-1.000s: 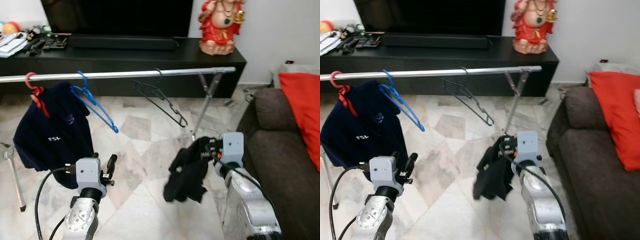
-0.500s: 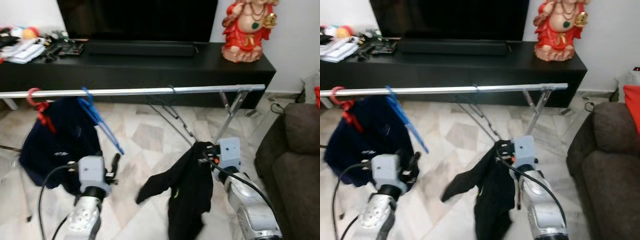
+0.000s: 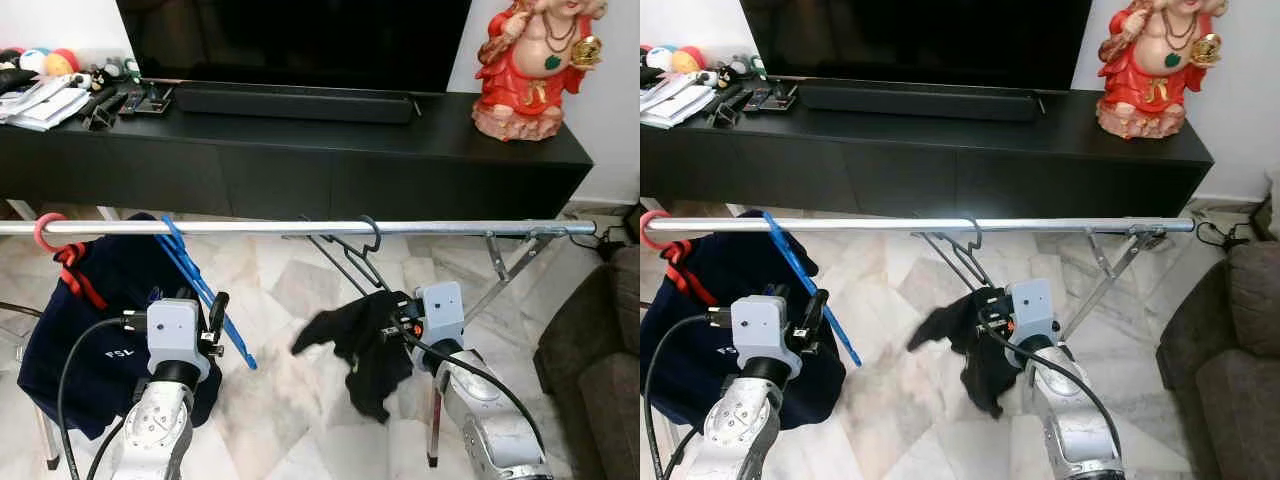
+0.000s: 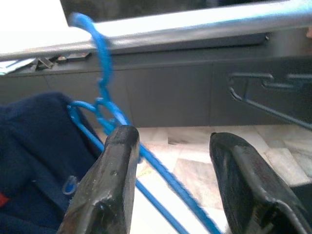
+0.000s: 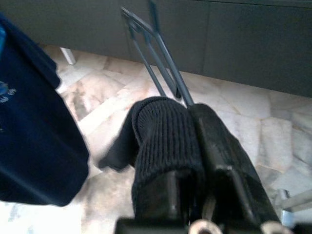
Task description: Hang hanger
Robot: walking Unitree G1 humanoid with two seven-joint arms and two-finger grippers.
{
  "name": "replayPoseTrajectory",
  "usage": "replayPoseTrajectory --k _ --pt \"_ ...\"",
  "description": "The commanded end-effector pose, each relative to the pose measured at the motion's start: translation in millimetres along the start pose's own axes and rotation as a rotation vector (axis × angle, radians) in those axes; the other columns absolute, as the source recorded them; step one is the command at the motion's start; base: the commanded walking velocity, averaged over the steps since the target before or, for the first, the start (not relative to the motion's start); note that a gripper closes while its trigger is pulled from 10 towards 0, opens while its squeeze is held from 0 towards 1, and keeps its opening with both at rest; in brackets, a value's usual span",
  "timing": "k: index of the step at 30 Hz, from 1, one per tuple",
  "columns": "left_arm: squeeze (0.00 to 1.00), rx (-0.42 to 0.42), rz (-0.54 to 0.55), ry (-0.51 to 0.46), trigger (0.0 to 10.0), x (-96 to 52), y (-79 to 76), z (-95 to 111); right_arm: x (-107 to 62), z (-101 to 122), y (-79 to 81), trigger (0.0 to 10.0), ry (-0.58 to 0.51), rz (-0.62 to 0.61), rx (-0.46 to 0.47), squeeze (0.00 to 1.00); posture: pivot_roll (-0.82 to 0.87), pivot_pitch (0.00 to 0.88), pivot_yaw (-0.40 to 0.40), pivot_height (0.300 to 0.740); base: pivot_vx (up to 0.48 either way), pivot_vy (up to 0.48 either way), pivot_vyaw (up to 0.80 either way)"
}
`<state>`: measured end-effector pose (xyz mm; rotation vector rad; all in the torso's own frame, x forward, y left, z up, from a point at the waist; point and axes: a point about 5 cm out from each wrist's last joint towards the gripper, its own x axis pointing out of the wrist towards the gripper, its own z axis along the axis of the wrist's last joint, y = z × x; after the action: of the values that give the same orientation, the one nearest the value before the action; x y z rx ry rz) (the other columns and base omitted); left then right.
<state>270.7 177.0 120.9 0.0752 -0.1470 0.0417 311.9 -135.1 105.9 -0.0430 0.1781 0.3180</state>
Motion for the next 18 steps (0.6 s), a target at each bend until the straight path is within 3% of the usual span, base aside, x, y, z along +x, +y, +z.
replayPoseTrajectory --k 1,6,10,11,15,16,18 --pt "0.0 0.02 0.025 0.017 10.0 -1.7 3.2 -1 -2.3 1 -1.2 10.0 -0.012 -0.002 0.001 0.0 0.03 0.152 -0.015 0.74 0.0 0.0 0.0" --pt "0.0 0.0 0.108 0.098 10.0 0.2 13.4 -7 -2.7 -2 -1.8 10.0 0.002 -0.003 -0.007 0.0 0.03 0.155 -0.016 0.74 0.0 0.0 0.0" --pt "0.0 -0.002 0.096 0.176 10.0 6.3 16.1 -15 -2.3 -2 -0.7 10.0 0.001 0.008 -0.02 0.0 0.04 0.162 -0.022 0.74 0.0 0.0 0.0" --pt "1.0 -0.014 0.082 0.177 10.0 13.2 16.9 -13 -2.0 -1 -0.5 10.0 0.001 0.01 -0.022 0.0 0.04 0.164 -0.026 0.74 0.0 0.0 0.0" --pt "1.0 -0.039 0.061 0.153 10.0 28.7 16.9 -8 -1.4 -1 -0.4 10.0 0.0 0.012 -0.026 0.0 0.04 0.165 -0.027 0.74 0.0 0.0 0.0" --pt "1.0 -0.039 0.077 0.155 10.0 41.0 20.0 -7 -0.8 -1 0.1 10.0 0.0 0.012 -0.026 0.0 0.04 0.166 -0.027 0.74 0.0 0.0 0.0" --pt "1.0 -0.022 0.094 0.168 10.0 50.4 22.6 -7 -0.2 0 0.7 10.0 0.0 0.014 -0.027 0.0 0.03 0.169 -0.035 0.74 0.0 0.0 0.0"
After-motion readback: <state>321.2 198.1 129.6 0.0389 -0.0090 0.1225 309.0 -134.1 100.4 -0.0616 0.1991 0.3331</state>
